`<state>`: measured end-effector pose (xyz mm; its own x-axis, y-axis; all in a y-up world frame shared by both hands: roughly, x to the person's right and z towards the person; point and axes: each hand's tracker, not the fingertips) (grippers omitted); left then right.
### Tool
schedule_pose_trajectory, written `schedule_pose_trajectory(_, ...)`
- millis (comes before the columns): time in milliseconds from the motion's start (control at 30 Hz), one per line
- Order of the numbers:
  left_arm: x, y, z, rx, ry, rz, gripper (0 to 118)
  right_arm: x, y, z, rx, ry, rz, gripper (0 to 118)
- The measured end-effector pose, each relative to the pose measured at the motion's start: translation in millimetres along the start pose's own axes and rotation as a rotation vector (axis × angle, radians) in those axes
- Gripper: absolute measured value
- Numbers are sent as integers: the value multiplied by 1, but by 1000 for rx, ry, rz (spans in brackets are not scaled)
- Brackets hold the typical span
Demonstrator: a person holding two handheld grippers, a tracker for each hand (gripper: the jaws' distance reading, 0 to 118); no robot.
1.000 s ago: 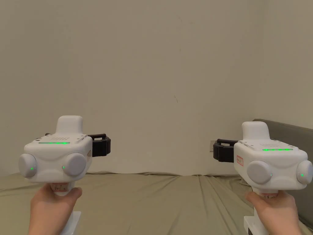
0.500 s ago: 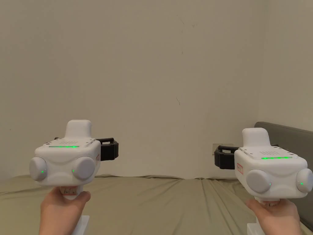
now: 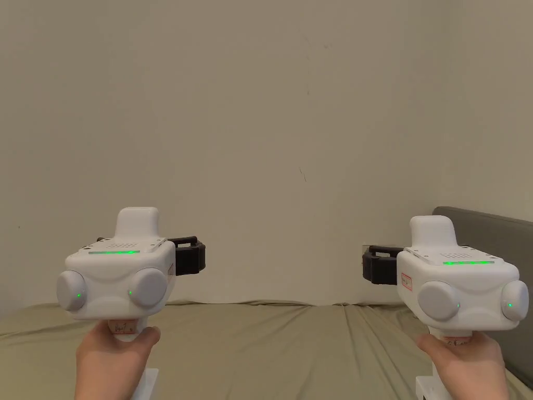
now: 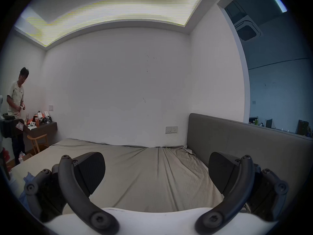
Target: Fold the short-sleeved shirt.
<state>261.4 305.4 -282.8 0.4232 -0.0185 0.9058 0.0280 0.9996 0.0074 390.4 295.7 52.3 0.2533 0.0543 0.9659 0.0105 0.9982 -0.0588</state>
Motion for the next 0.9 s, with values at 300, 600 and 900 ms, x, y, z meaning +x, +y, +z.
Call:
schedule_pose_trajectory(300, -12, -3, 8, -1, -3, 4, 118, -2, 8, 7, 3, -1, 6, 118)
schedule_pose_trajectory(600, -11, 4, 19, 37, 21, -42, 118, -2, 9, 14, 11, 0, 3, 118)
schedule_pose_trajectory(900, -16, 17, 17, 30, -1, -11, 118, 3, 12, 17, 17, -20, -1, 118)
